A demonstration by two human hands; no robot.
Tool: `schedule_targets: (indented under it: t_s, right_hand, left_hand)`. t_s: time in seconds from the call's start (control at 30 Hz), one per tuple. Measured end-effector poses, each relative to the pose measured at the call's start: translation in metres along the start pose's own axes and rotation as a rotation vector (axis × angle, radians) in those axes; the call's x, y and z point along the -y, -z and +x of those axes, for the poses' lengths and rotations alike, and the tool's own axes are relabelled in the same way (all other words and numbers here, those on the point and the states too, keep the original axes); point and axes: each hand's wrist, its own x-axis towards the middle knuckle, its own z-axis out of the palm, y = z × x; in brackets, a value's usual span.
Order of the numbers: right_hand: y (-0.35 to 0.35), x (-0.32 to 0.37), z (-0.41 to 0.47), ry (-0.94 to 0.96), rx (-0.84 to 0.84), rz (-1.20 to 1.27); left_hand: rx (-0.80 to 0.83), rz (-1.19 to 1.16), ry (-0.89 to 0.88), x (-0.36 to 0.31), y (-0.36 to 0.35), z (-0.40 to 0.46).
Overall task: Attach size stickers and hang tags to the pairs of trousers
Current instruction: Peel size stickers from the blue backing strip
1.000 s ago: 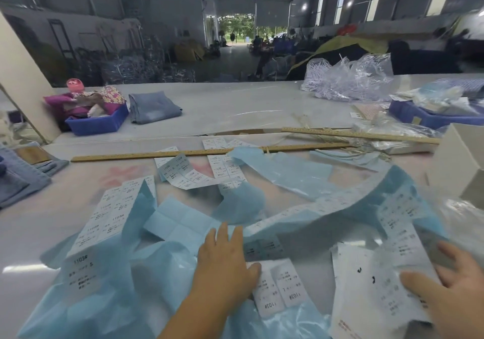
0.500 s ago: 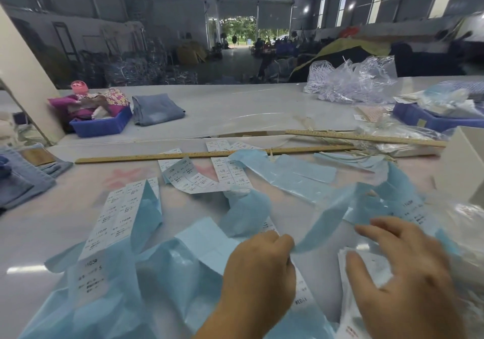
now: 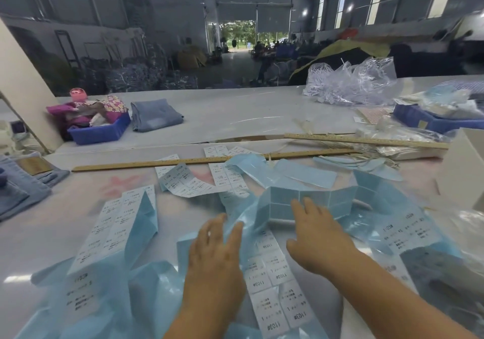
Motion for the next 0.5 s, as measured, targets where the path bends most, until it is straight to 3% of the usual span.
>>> schedule_targets:
  t_s: [0.1,0.2,0.27,0.33,0.43,0.5]
  right_hand:
    - [0.004,-0.006,0.020,0.031,0.189,-0.002]
    - [0.017,-0.007,0.032,0.074,0.321,-0.078]
    - [0.023,-0.007,0.042,0.075,0.251,-0.057]
    - [0.030,-0.006,0.053,0.080,0.104,-0.034]
    - [0.039,-0.009,0.075,0.025,-0.250,0.106]
    - [0.040,-0.016,0.094,0.027,-0.346,0.161]
  left_hand:
    - [0.141,0.023,-0.063,-0.007,0.002,0.001]
    - [0.021,0.114,-0.048,-0.022,0.026,0.022]
    - [-0.094,0.031,-0.153,-0.038,0.029,0.046]
    - [0.009,-0.036,-0.272,-0.054,0.024,0.070]
    - [0.228,0.199,-0.309,-0.063,0.006,0.095]
    - [0.262,0.352,-0.317,-0.063,-0.009,0.106]
